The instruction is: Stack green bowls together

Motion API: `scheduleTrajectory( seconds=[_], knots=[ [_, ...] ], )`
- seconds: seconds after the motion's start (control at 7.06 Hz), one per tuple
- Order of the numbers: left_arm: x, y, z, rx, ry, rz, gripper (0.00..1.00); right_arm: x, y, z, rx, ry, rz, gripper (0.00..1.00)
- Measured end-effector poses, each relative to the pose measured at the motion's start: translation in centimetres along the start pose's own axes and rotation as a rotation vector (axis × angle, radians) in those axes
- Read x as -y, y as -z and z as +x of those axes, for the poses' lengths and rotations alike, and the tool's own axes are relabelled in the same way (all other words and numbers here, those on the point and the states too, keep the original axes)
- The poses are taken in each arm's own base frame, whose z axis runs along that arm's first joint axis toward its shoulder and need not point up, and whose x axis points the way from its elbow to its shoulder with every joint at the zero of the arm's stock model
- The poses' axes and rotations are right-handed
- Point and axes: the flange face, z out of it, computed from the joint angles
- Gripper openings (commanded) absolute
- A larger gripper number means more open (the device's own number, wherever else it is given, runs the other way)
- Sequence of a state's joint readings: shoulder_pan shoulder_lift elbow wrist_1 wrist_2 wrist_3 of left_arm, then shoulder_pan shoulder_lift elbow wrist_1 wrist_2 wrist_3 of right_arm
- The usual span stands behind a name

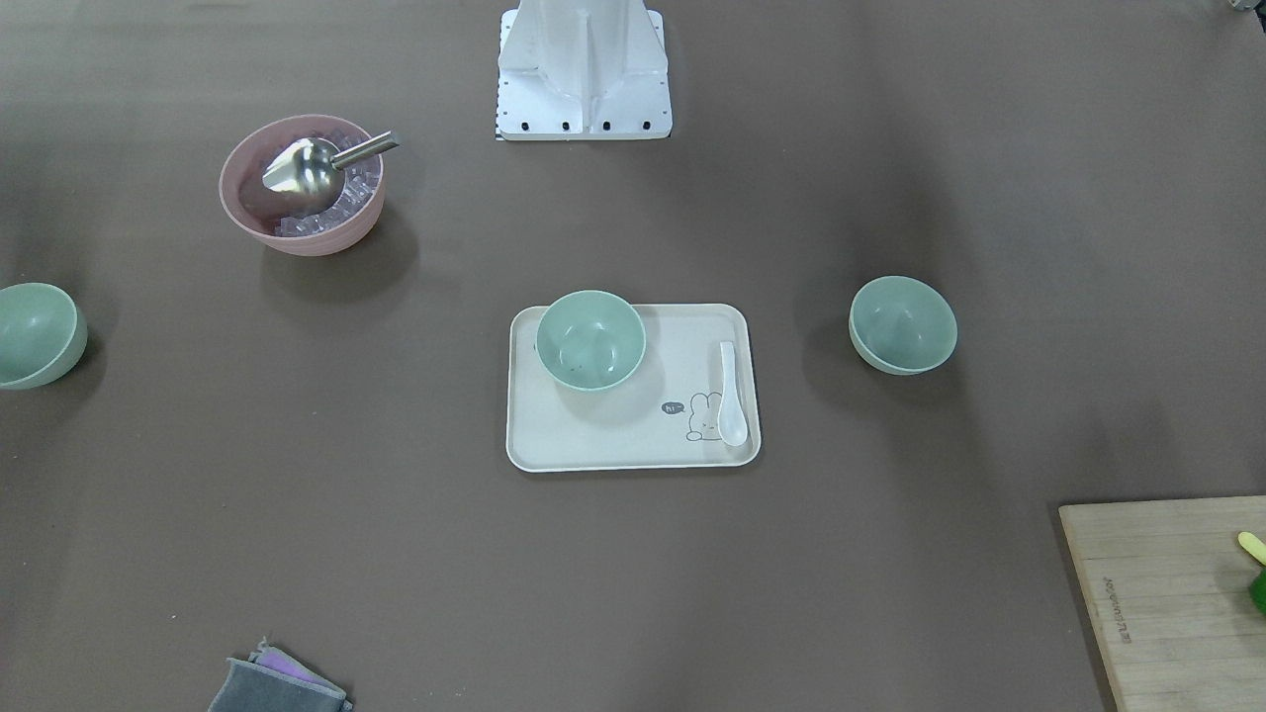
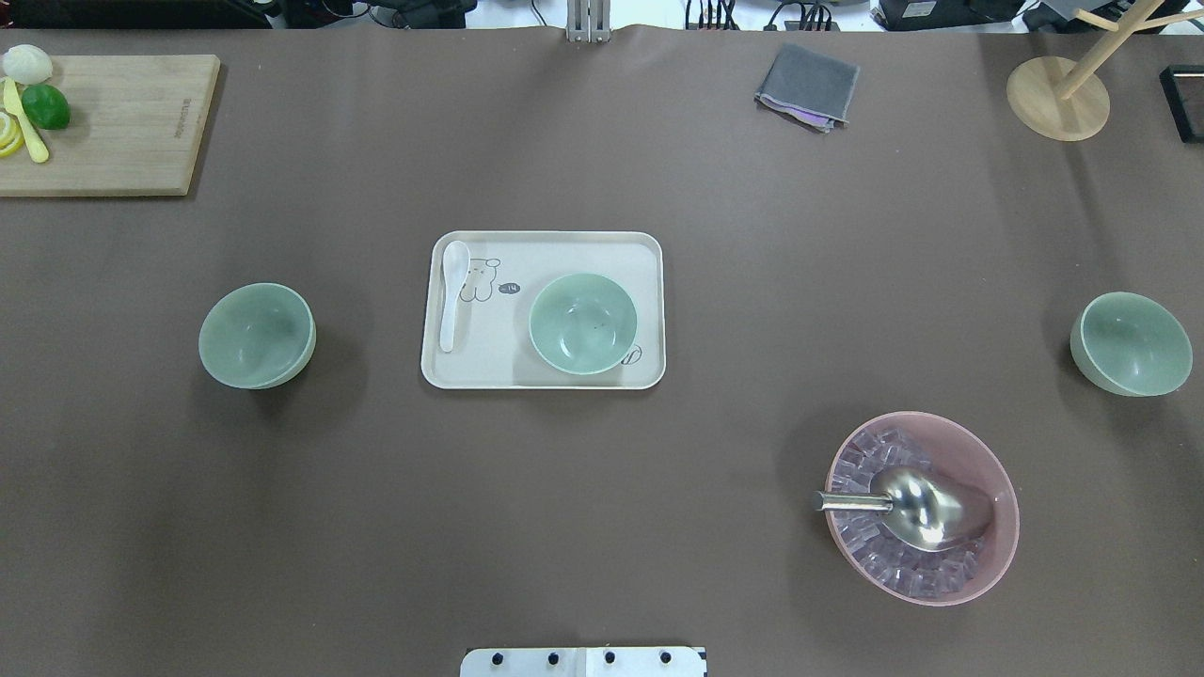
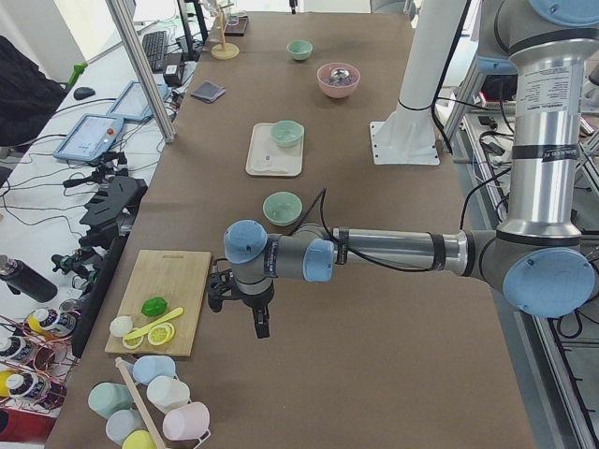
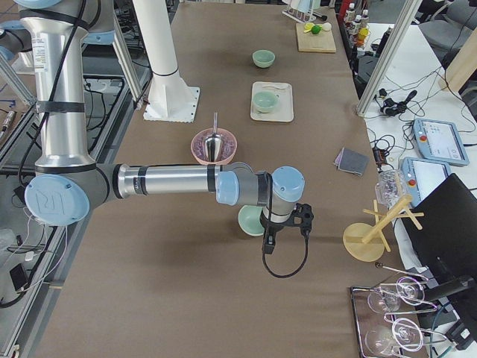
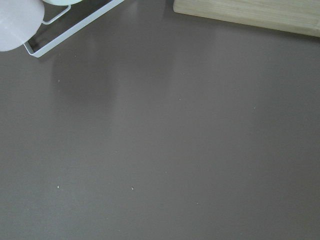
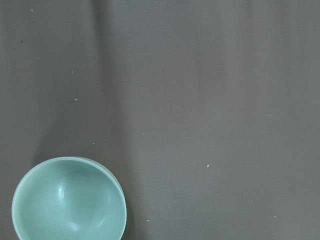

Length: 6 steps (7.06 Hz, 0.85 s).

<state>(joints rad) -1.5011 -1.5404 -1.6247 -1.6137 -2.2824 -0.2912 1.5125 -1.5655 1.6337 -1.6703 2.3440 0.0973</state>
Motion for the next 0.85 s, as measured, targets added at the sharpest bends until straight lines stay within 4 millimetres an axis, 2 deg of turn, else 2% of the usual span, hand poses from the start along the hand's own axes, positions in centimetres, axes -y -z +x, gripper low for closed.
scheduleTrajectory(
  seconds=[0.85],
  knots=[
    [0.36,0.63,0.72,-0.004,-0.013,0.016,0.98,0.40,0.36,-0.48,0.003,0.002,0.004,1.00]
  ],
)
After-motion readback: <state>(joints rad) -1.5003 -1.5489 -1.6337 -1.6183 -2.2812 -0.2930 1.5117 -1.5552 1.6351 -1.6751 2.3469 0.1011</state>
